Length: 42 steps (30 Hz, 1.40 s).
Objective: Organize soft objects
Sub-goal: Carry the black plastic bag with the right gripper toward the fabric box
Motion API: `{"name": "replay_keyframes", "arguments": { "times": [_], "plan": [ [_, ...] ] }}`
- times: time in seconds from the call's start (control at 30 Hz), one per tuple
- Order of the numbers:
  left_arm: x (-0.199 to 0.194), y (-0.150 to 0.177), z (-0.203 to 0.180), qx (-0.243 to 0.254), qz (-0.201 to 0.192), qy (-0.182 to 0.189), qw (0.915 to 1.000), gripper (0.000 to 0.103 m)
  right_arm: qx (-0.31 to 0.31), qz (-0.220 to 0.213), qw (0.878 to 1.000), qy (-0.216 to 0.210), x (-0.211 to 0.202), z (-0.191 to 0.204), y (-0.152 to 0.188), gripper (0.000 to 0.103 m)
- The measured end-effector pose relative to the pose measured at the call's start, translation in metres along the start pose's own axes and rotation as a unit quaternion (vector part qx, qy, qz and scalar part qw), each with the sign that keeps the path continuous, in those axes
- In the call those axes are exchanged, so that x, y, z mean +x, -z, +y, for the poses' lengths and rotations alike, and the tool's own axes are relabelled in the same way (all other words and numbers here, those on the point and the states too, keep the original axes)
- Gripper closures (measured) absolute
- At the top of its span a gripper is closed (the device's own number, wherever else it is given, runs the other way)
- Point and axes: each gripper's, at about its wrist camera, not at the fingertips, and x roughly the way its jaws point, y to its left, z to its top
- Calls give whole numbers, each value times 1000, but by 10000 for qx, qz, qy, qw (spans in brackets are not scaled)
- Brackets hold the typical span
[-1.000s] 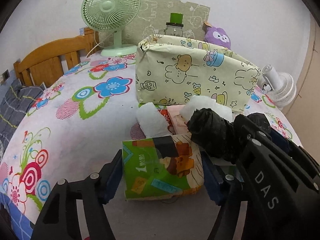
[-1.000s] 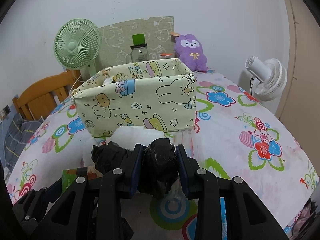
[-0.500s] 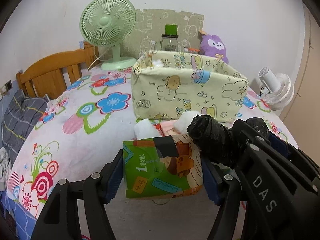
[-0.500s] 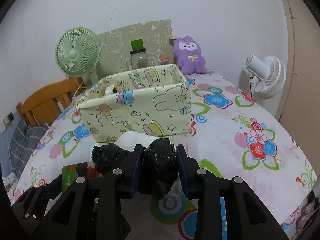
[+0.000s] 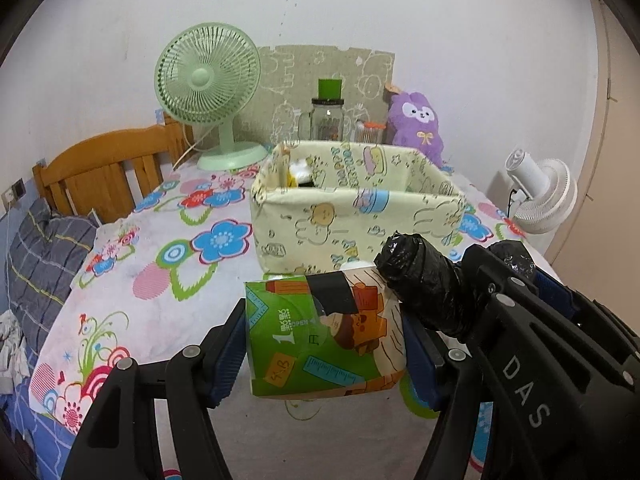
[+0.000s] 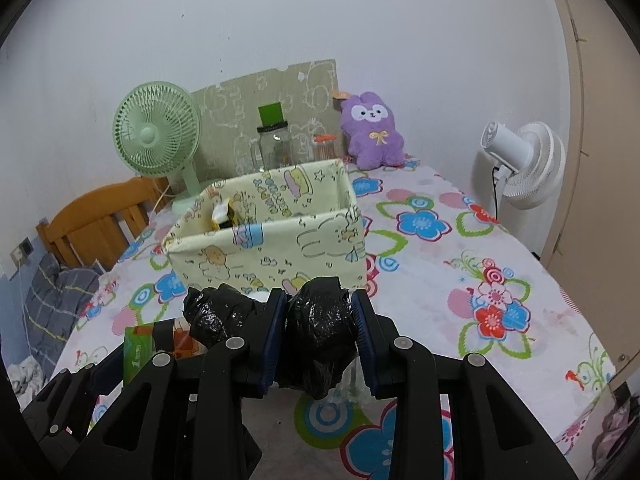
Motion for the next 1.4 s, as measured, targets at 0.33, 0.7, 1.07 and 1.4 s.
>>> {"name": "replay_keyframes", "arguments": {
  "times": [0.33, 0.7, 1.07, 1.4],
  "plan": [
    [-16, -17, -9, 85, -192, 32, 9998, 31, 7, -165, 9999, 8, -17, -5, -18, 66],
    [-27, -38, -18, 208, -369, 92, 9991, 31, -50, -319, 9995, 10, -29, -6, -39, 66],
    [-28, -58, -24, 286, -493, 116, 9983, 31, -94, -407, 9991, -14, -31, -8, -59, 66],
    [-13, -70, -23, 288, -487, 132, 9983, 32, -203, -341, 9992, -31, -16, -6, -73, 66]
  ]
}}
